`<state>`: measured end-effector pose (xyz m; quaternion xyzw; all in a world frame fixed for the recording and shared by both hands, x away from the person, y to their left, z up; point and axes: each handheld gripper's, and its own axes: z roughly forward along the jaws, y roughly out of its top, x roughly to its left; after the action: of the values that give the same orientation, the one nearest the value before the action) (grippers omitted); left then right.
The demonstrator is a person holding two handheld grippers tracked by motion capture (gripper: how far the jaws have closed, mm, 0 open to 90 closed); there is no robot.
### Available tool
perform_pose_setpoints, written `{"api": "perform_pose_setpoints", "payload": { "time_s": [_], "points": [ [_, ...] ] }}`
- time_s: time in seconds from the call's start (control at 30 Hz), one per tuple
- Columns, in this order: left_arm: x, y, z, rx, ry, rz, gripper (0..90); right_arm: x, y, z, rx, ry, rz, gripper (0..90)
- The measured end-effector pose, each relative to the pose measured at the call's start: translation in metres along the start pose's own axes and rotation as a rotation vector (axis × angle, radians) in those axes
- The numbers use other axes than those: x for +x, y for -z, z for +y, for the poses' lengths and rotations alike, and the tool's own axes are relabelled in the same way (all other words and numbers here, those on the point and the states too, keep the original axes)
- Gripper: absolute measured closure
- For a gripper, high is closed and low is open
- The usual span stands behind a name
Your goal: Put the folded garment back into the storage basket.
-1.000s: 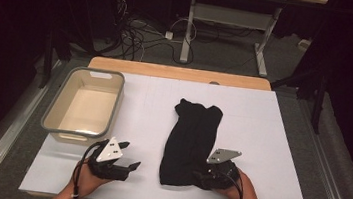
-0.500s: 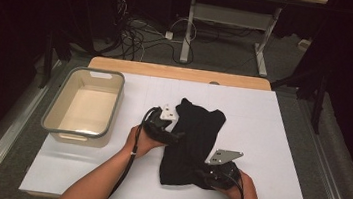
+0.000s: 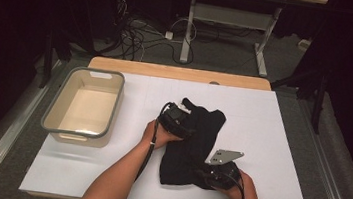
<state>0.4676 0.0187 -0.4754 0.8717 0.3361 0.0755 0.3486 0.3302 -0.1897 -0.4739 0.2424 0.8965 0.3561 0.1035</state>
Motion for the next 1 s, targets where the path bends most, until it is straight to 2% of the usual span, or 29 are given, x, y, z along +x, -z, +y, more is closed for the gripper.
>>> {"api": "perform_pose_setpoints", "payload": {
  "time_s": [0.1,0.17,0.2,0.3,0.47,0.67,0.83,0.9,1.0],
  "points": [
    [-0.003,0.002,-0.002,-0.015,-0.012,-0.004,33.5,0.001,0.0,0.0,0.0,0.0,-0.004,69.4],
    [-0.005,0.003,-0.004,-0.025,-0.029,-0.018,46.5,0.0,0.0,0.0,0.0,0.001,-0.002,69.4],
    [-0.006,0.003,-0.005,-0.027,-0.038,-0.034,56.7,0.0,0.0,0.0,0.0,0.003,-0.001,69.4],
    [-0.006,0.004,-0.005,-0.028,-0.042,-0.051,65.6,0.0,0.0,0.0,0.001,-0.001,-0.002,69.4],
    [-0.007,0.004,-0.006,-0.034,-0.057,-0.054,70.9,0.0,0.0,0.0,-0.001,-0.004,-0.002,69.6],
    [-0.008,0.006,-0.007,-0.047,-0.064,-0.053,72.3,0.0,0.001,0.0,-0.001,0.001,0.006,71.7],
    [-0.007,0.008,-0.006,-0.061,-0.08,-0.05,72.9,-0.001,0.003,-0.001,-0.012,0.003,-0.008,72.9],
    [-0.006,0.014,-0.004,-0.092,-0.095,-0.037,72.9,-0.003,0.006,0.0,-0.021,-0.003,-0.012,73.2],
    [-0.007,0.019,-0.002,-0.103,-0.117,-0.016,72.9,-0.004,0.009,0.0,-0.028,0.011,-0.034,73.2]
  ]
}}
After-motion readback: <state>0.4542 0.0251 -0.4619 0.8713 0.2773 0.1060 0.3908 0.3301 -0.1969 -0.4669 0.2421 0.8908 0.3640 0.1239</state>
